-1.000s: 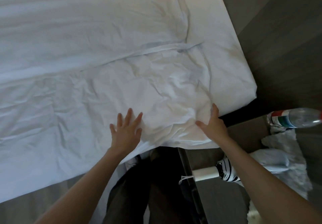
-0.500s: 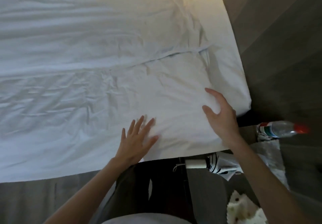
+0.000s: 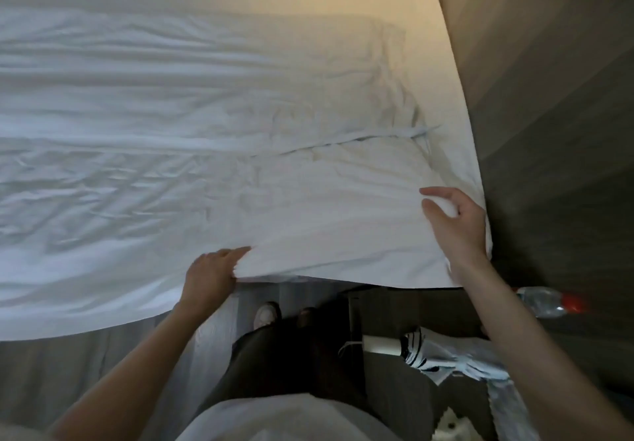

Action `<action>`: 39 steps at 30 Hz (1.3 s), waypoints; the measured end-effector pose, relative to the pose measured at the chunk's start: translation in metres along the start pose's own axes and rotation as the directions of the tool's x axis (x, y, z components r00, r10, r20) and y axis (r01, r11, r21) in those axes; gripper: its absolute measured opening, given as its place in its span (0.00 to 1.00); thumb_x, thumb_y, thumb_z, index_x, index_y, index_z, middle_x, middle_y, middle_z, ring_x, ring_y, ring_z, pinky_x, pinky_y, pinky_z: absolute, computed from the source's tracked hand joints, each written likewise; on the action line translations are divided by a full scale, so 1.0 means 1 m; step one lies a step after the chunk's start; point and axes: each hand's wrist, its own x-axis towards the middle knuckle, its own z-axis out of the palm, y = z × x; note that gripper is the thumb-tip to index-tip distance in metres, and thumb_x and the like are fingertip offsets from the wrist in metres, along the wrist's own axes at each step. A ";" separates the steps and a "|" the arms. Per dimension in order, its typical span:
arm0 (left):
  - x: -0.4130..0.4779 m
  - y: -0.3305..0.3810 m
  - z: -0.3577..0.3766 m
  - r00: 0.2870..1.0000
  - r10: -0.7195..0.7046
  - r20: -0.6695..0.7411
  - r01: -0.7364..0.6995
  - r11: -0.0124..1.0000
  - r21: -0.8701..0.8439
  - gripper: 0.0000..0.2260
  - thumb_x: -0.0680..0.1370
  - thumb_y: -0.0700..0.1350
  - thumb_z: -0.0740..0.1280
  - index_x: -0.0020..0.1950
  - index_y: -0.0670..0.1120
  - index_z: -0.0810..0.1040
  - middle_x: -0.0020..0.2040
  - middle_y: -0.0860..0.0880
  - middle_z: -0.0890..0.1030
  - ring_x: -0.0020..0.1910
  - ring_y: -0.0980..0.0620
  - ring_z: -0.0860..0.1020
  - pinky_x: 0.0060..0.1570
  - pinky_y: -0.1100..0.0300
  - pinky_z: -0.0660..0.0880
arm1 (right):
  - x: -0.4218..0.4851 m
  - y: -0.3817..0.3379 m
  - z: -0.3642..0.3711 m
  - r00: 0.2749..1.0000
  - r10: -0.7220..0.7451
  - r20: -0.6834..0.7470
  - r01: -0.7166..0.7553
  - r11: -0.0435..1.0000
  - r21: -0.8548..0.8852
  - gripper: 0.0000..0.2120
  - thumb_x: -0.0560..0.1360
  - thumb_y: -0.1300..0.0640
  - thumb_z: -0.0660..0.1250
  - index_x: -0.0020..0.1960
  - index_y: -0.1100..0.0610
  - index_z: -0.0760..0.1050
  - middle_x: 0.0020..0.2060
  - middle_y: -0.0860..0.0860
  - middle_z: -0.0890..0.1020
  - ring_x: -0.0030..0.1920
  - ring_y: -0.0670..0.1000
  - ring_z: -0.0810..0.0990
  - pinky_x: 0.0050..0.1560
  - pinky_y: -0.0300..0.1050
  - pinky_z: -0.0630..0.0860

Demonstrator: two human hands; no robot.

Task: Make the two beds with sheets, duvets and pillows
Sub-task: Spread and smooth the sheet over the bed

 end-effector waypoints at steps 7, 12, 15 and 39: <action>0.022 -0.037 -0.048 0.973 -0.184 -0.137 0.179 0.983 -0.048 0.16 0.76 0.34 0.62 0.61 0.45 0.78 0.52 0.40 0.83 0.44 0.36 0.80 0.42 0.49 0.74 | 0.030 -0.005 0.032 0.981 0.153 0.122 -0.105 0.939 -0.328 0.09 0.79 0.54 0.62 0.57 0.47 0.77 0.70 0.54 0.64 0.63 0.57 0.71 0.65 0.49 0.70; 0.061 -0.039 -0.090 0.968 -0.061 -0.245 0.052 0.998 -0.046 0.14 0.77 0.34 0.62 0.60 0.43 0.79 0.53 0.40 0.82 0.44 0.36 0.81 0.41 0.49 0.75 | 0.009 -0.034 0.088 0.955 -0.120 0.269 0.285 0.614 -0.736 0.27 0.71 0.32 0.65 0.66 0.42 0.69 0.78 0.50 0.48 0.76 0.56 0.46 0.73 0.58 0.44; 0.085 -0.041 -0.111 0.956 0.005 -0.293 -0.021 0.998 -0.053 0.14 0.76 0.34 0.62 0.58 0.44 0.79 0.50 0.43 0.82 0.43 0.39 0.80 0.37 0.53 0.73 | -0.010 -0.039 0.138 0.806 -0.151 0.573 0.579 0.403 -0.709 0.43 0.66 0.29 0.67 0.75 0.41 0.56 0.78 0.49 0.45 0.77 0.56 0.42 0.72 0.63 0.37; 0.325 -0.015 -0.230 0.920 0.312 -0.238 -0.265 0.941 0.210 0.10 0.75 0.32 0.61 0.46 0.47 0.73 0.39 0.49 0.71 0.44 0.44 0.75 0.36 0.58 0.60 | 0.181 -0.135 0.198 0.955 -0.101 0.279 0.293 0.170 -0.941 0.22 0.80 0.64 0.55 0.69 0.47 0.72 0.59 0.51 0.79 0.60 0.57 0.75 0.59 0.50 0.67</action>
